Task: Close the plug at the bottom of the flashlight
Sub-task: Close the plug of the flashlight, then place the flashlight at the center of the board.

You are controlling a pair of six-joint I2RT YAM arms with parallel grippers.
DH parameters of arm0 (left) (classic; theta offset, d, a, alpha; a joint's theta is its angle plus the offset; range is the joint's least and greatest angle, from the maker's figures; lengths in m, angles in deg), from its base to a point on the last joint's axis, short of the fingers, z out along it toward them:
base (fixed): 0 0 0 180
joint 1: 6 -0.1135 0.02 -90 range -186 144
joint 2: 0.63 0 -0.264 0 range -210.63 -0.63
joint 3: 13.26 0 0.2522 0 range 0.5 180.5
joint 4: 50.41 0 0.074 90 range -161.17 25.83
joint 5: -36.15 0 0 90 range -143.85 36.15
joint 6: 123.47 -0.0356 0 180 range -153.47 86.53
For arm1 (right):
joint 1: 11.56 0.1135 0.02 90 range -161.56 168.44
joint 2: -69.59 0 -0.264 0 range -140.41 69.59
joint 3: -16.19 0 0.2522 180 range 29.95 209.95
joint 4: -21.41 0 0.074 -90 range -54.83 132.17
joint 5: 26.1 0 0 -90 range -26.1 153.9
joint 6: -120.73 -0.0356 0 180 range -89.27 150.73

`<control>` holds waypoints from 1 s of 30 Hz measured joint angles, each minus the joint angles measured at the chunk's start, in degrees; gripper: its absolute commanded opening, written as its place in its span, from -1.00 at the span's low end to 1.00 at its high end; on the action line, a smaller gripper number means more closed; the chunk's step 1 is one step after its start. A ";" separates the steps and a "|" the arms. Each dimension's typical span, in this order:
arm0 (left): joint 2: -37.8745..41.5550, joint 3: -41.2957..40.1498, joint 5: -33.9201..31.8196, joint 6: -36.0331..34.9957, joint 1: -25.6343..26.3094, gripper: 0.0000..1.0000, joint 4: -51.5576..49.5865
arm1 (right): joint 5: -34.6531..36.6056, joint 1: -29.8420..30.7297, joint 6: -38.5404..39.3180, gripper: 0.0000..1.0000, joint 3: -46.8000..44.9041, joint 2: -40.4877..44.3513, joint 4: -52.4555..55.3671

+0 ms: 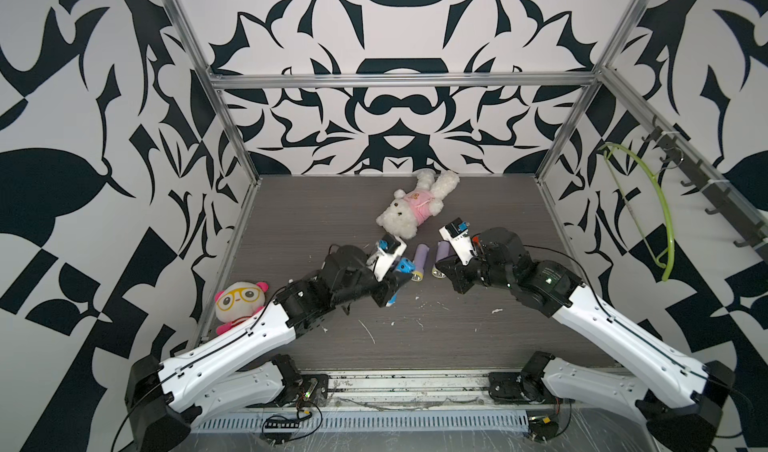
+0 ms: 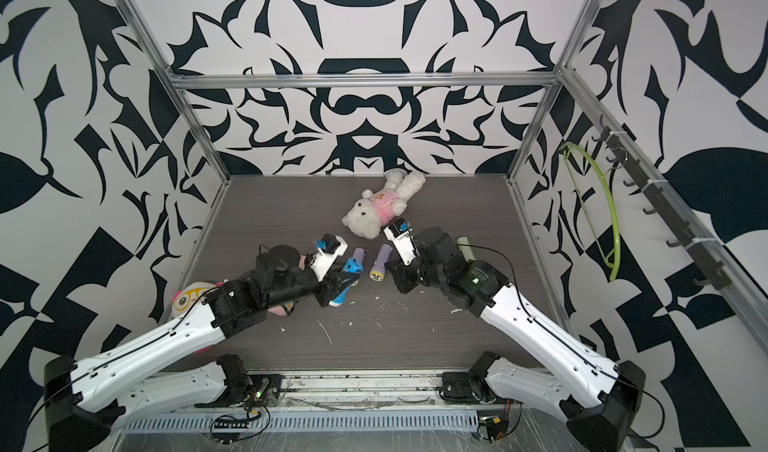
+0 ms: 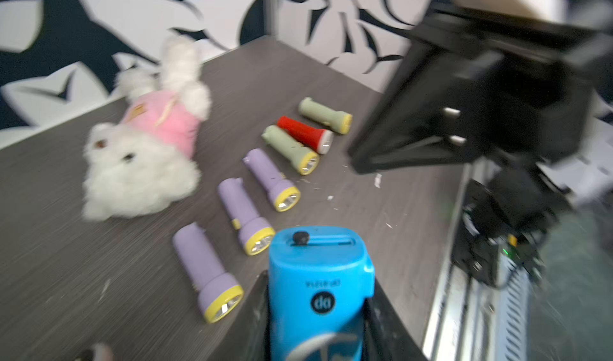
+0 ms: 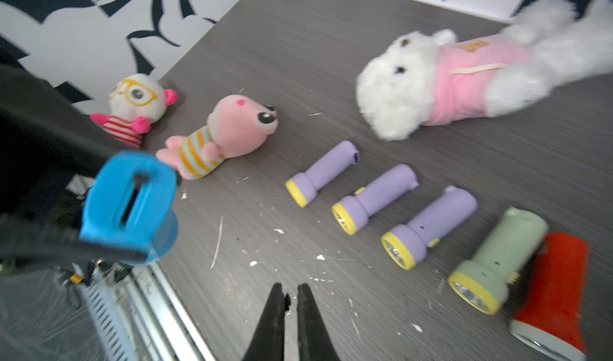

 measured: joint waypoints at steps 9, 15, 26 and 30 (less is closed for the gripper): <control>-19.45 12.70 -8.96 11.54 -8.20 -0.53 -9.73 | 10.51 -0.13 -3.19 -0.71 -4.11 2.78 4.66; -28.50 16.20 -9.68 15.45 -9.01 -0.53 -11.98 | 12.41 -0.15 -3.98 -0.70 -6.03 5.57 5.20; -40.57 19.28 -13.09 16.61 -9.51 -0.55 -13.94 | 13.22 -0.15 -4.15 -0.67 -6.88 5.35 5.16; -43.28 20.59 -13.75 16.57 -10.14 -0.55 -14.21 | 13.25 -0.15 -4.20 -0.66 -7.17 4.98 5.07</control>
